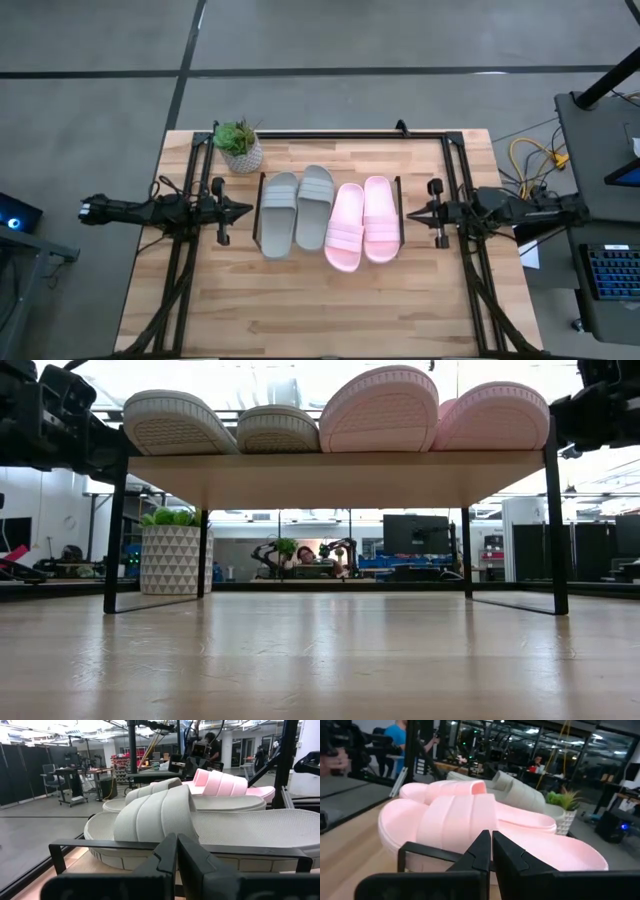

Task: Pick and place slides into the shelf
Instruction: Return to Home Position

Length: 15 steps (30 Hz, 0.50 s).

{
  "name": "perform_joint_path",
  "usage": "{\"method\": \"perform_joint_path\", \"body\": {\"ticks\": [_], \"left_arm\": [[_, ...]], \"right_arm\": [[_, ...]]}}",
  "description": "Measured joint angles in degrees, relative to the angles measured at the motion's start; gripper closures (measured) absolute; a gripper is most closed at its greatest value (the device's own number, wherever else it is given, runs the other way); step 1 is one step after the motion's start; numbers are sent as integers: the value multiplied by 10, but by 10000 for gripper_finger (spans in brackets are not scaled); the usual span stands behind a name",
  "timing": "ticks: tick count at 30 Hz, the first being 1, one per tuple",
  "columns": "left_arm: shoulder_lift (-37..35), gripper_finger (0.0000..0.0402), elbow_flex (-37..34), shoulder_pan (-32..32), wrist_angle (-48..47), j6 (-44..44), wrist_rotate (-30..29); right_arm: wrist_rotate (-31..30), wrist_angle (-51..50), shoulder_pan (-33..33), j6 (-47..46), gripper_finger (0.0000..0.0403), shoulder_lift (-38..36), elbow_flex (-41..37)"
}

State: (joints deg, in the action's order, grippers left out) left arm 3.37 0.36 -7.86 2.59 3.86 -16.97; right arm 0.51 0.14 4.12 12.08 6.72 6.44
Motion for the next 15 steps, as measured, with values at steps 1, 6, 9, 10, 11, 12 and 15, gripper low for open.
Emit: {"method": "perform_joint_path", "body": {"ticks": [1, 6, 9, 10, 11, 12, 15], "left_arm": [[-1, 402, 0, 0, 0, 0, 0], [0, 402, 0, 0, 0, 1, 1], [2, 402, 0, 0, 0, 1, 1], [2, 402, 0, 0, 0, 1, 1], [2, 402, 0, 0, 0, 1, 2], [2, 402, 0, 0, 0, 1, 2], [2, 402, 0, 0, 0, 1, 2]], "right_arm": [[-1, -1, -2, -3, 395, -5, -1], [-1, -13, -2, -36, 394, -39, -1], [-2, -38, -2, -58, 394, -62, -8], [-5, -39, -2, -61, 394, -68, -13], [-6, -34, -2, -61, 394, -67, -17], [-7, -32, -2, -61, 394, -67, -20], [-22, -22, -2, -61, 394, -67, -31]]}}
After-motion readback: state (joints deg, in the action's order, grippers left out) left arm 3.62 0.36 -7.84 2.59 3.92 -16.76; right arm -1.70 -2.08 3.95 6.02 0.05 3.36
